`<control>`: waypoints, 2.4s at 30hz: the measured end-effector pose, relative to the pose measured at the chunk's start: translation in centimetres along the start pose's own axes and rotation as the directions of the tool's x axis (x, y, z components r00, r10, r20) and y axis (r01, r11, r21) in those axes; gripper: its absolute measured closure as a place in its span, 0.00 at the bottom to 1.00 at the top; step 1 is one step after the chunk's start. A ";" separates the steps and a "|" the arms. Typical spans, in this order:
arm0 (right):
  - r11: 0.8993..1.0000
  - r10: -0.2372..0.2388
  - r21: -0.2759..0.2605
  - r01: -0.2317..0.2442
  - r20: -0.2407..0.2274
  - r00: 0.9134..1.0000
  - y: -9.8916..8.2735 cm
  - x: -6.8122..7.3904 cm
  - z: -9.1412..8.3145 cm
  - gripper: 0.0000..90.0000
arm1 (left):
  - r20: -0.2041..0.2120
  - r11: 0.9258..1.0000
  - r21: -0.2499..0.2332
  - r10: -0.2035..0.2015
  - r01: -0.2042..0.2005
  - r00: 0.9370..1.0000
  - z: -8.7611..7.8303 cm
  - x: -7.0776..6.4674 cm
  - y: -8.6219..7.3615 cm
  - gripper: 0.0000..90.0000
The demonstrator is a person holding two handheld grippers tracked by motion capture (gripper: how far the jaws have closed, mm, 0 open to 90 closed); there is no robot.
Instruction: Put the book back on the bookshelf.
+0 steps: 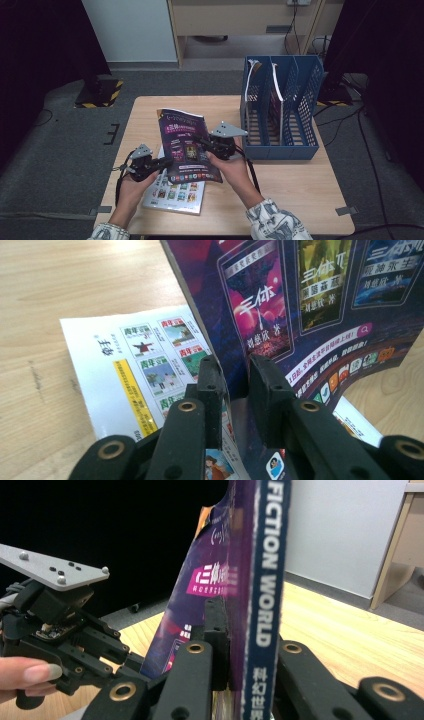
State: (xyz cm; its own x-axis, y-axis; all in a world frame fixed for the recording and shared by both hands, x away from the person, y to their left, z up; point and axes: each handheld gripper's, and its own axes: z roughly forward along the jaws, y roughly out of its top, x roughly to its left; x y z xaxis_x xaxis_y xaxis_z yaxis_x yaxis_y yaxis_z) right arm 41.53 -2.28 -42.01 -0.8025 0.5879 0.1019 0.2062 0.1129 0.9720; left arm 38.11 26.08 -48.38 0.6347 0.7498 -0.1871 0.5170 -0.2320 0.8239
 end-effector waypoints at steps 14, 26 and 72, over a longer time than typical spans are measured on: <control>1.000 -0.013 -0.008 0.013 -0.004 1.000 0.3 0.0 -0.4 0.92 | -0.082 0.998 -0.029 0.057 -0.059 0.995 -0.7 -0.3 0.4 0.87; 1.000 -0.020 -0.019 0.020 -0.038 0.999 0.3 0.2 -0.5 0.85 | -0.112 0.995 -0.051 0.074 -0.080 0.991 -1.1 -0.2 0.5 0.87; 0.996 -0.015 -0.087 0.008 -0.079 0.997 3.2 0.0 -1.7 0.92 | -0.118 0.985 -0.091 0.137 -0.148 0.984 -1.2 -1.1 0.6 0.88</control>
State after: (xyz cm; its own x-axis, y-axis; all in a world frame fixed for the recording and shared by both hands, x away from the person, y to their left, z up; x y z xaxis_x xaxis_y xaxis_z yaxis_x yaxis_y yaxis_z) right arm 41.28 -3.29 -38.53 -0.8474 0.5207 0.1040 0.1504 0.0475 0.9875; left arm 37.04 25.81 -47.04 0.6271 0.7789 -0.0084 0.3633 -0.2830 0.8877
